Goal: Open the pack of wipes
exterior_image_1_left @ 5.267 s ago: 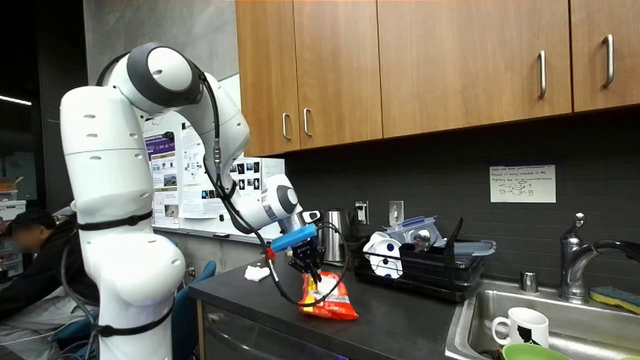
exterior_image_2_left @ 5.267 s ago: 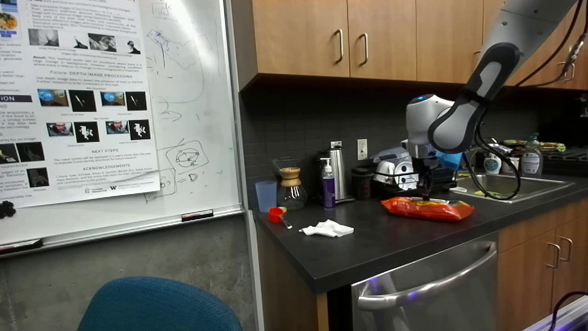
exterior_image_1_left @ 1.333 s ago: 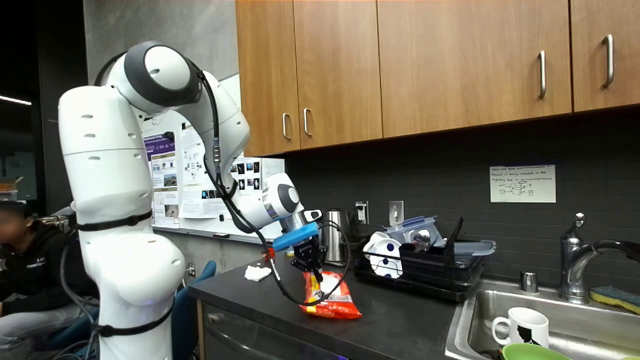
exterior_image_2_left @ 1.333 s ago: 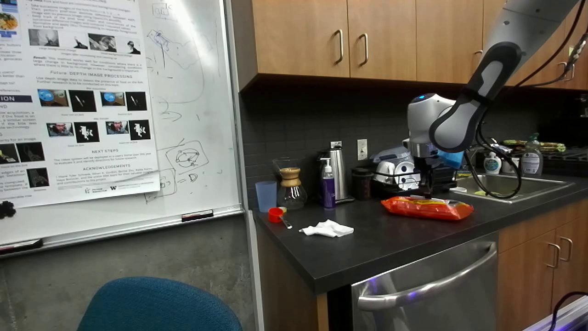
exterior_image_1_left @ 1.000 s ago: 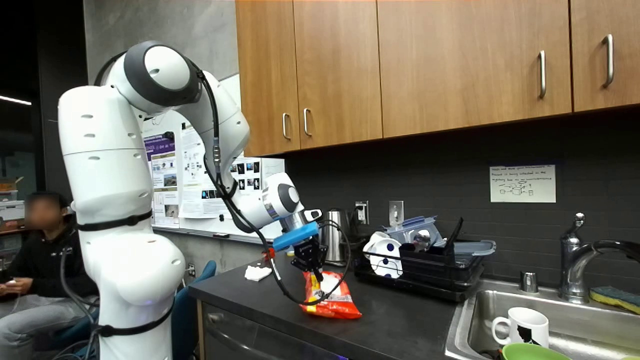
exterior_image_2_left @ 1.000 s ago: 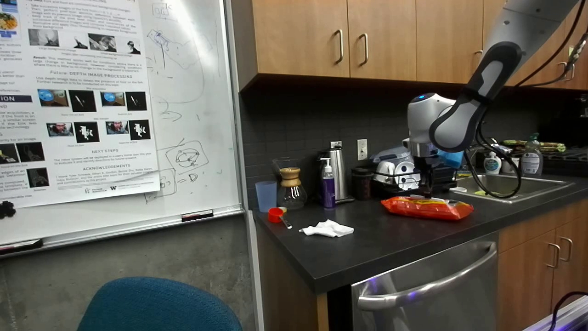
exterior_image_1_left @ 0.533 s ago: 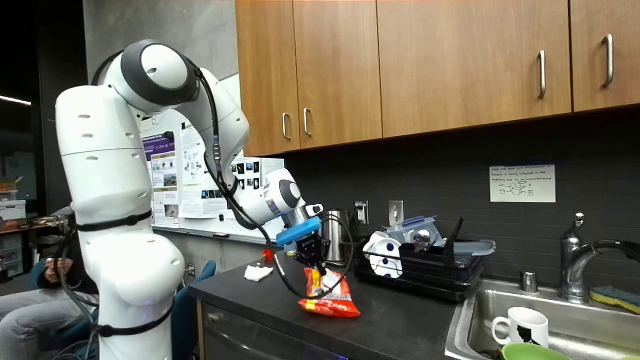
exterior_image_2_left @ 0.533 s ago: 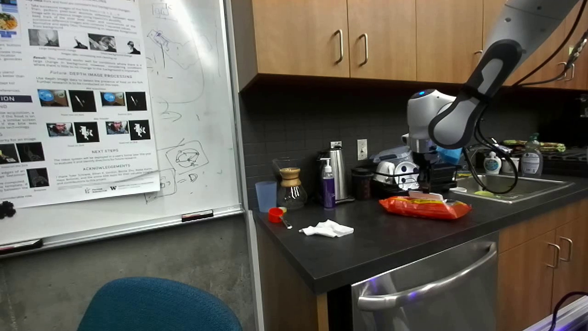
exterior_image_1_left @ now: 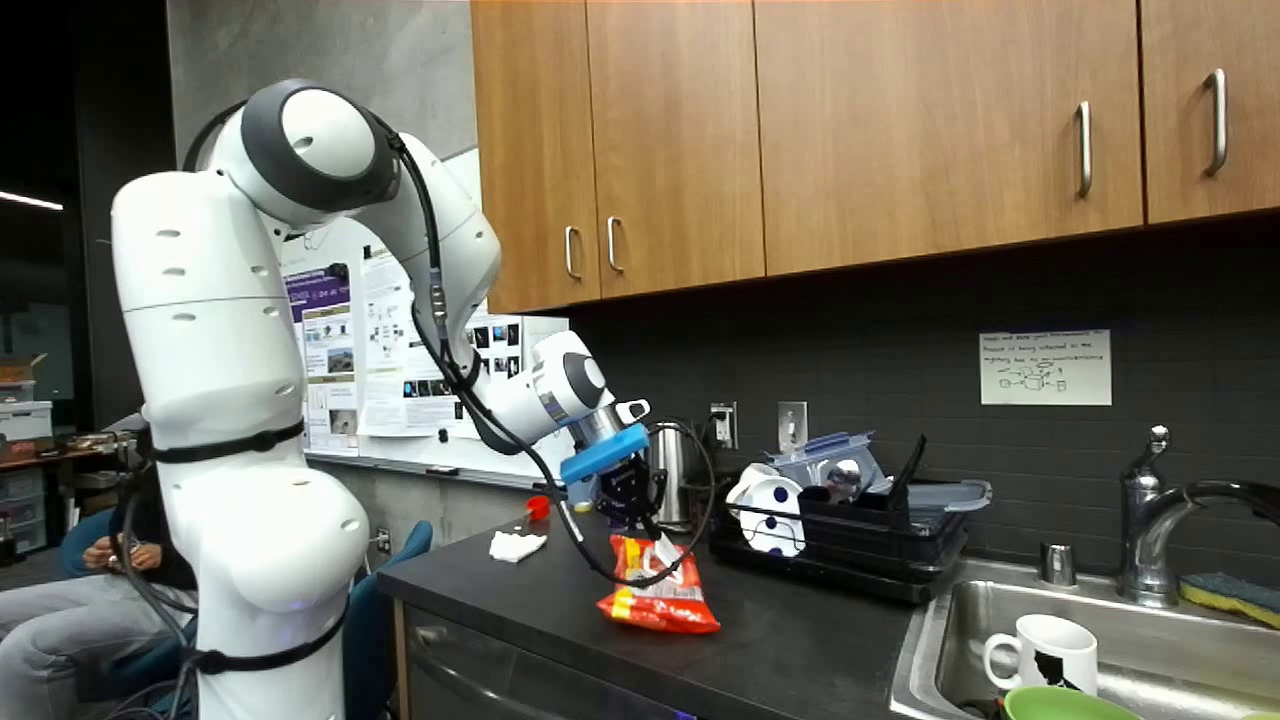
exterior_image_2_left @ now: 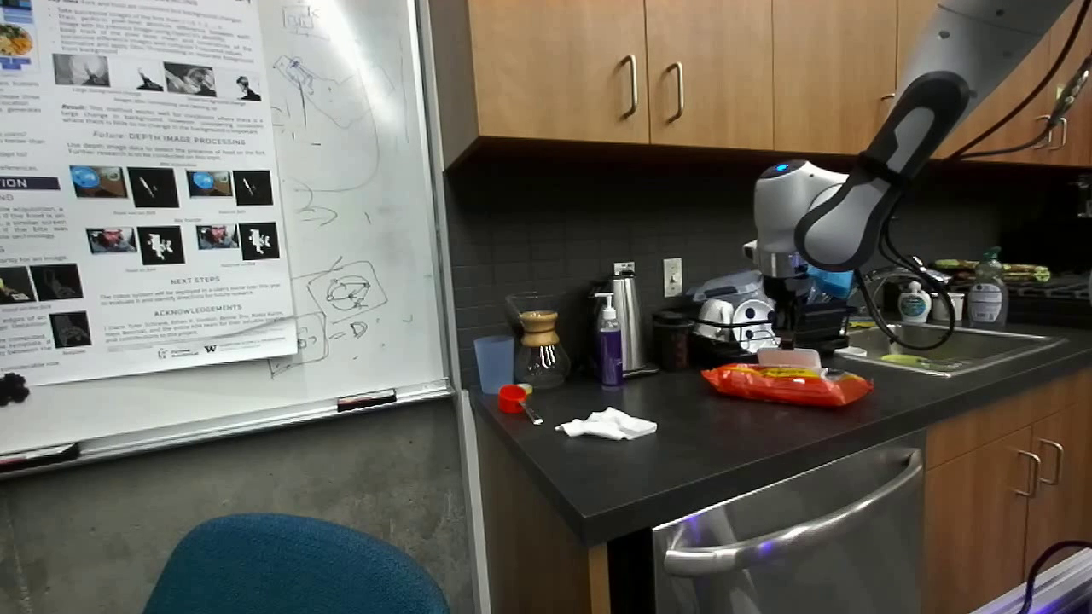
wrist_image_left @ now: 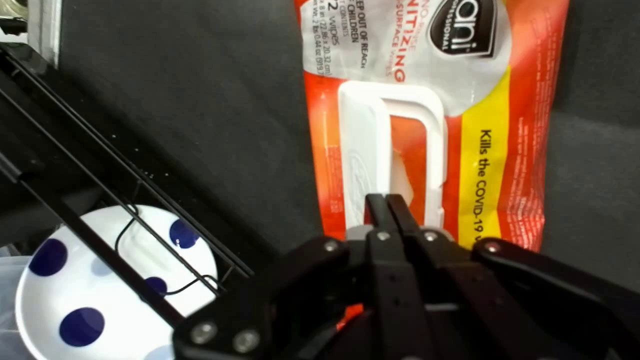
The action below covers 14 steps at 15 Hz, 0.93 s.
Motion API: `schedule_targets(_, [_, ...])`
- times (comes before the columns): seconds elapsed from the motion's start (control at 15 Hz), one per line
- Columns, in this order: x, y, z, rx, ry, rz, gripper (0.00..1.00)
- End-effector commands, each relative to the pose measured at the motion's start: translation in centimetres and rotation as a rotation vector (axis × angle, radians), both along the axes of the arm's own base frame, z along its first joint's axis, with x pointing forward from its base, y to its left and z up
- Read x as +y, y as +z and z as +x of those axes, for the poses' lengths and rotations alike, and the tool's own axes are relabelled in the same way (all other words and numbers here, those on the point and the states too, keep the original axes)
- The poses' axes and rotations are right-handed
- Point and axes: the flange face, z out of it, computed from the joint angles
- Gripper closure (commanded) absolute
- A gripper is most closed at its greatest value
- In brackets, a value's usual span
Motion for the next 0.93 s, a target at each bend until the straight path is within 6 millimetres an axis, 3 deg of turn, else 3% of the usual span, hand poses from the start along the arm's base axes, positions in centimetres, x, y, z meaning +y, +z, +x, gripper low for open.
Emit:
schedule_targets(0.0, [-0.6,0.6,1.1,-0.022,0.006,-0.022,0.99])
schedule_targets(0.87, [-3.9,0.3,4.5,-0.020,-0.014,-0.017,0.99])
